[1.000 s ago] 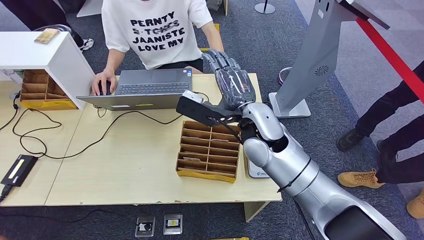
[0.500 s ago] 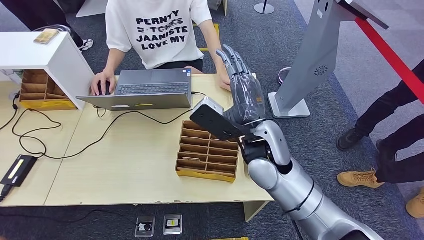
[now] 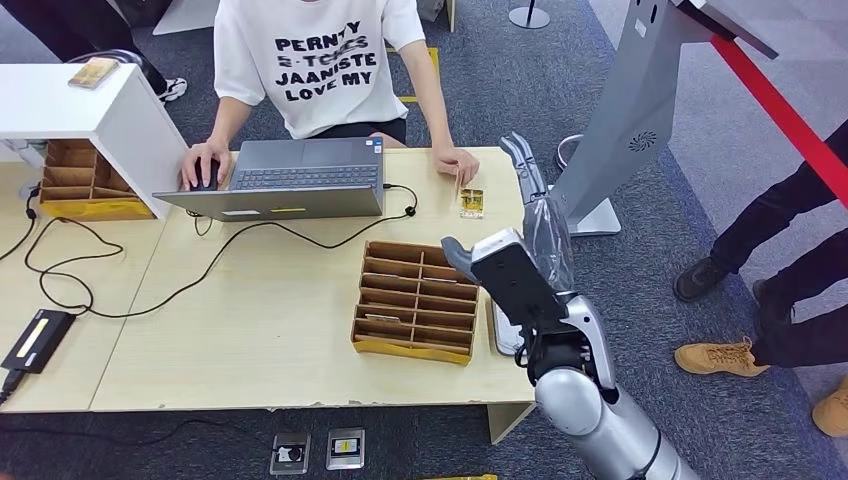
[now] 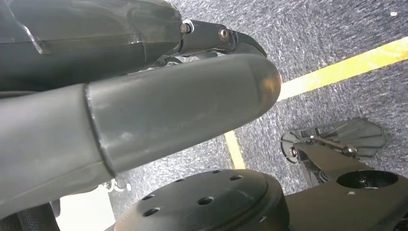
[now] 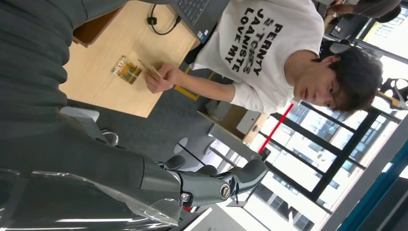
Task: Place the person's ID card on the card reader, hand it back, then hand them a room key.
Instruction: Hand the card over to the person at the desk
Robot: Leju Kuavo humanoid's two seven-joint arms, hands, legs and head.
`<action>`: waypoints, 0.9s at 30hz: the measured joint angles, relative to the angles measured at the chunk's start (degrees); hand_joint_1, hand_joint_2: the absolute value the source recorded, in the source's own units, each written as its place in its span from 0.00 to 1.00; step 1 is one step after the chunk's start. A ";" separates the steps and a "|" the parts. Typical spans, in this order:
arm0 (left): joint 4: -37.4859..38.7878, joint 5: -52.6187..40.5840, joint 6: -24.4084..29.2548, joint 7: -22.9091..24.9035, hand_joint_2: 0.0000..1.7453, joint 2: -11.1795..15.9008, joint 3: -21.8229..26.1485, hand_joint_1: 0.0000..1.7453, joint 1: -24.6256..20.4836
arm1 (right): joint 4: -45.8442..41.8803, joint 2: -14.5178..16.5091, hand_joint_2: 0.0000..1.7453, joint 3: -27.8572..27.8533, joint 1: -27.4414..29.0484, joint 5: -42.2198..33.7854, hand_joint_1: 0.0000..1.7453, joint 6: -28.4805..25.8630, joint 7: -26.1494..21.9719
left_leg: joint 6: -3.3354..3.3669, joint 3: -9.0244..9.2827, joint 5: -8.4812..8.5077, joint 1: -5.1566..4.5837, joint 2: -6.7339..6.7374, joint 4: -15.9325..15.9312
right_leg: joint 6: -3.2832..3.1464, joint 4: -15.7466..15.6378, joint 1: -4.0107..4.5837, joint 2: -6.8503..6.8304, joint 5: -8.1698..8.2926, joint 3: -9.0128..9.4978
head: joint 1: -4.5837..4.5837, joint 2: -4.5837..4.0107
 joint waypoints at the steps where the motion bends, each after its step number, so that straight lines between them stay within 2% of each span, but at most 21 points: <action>1: 0.00 0.14 0.04 0.00 0.00 -0.01 0.03 0.00 0.01 | -0.59 -0.31 1.00 -0.37 0.84 -0.84 0.00 -0.37 -0.21 | 0.00 0.00 0.00 0.00 0.00 0.00 | 0.00 0.00 0.00 0.00 0.00 0.00 | 0.01 0.00; 13: 0.00 0.44 0.19 0.00 0.00 0.09 0.14 0.00 0.09 | -5.55 -3.29 1.00 -4.86 11.69 -8.26 0.00 -3.20 -2.87 | 0.00 0.00 0.00 0.00 0.00 0.00 | 0.00 0.00 0.00 -0.01 0.00 0.01 | 0.00 0.00; 17: 0.00 -0.04 0.14 0.00 0.00 0.19 0.14 0.00 0.14 | -7.17 -3.87 0.00 -6.59 15.34 -10.49 0.00 -3.31 -3.65 | 0.01 -0.01 -0.01 0.00 -0.01 0.00 | 0.00 -0.01 0.00 -0.01 0.00 0.01 | 0.00 0.00; 27: 0.00 -0.88 0.07 0.00 0.00 0.28 0.14 0.00 0.16 | -10.61 -4.51 0.00 -10.35 22.30 -14.09 0.00 -3.19 -4.81 | 0.02 0.00 -0.02 0.00 0.00 0.00 | 0.00 -0.01 0.00 -0.01 0.00 0.01 | 0.00 0.00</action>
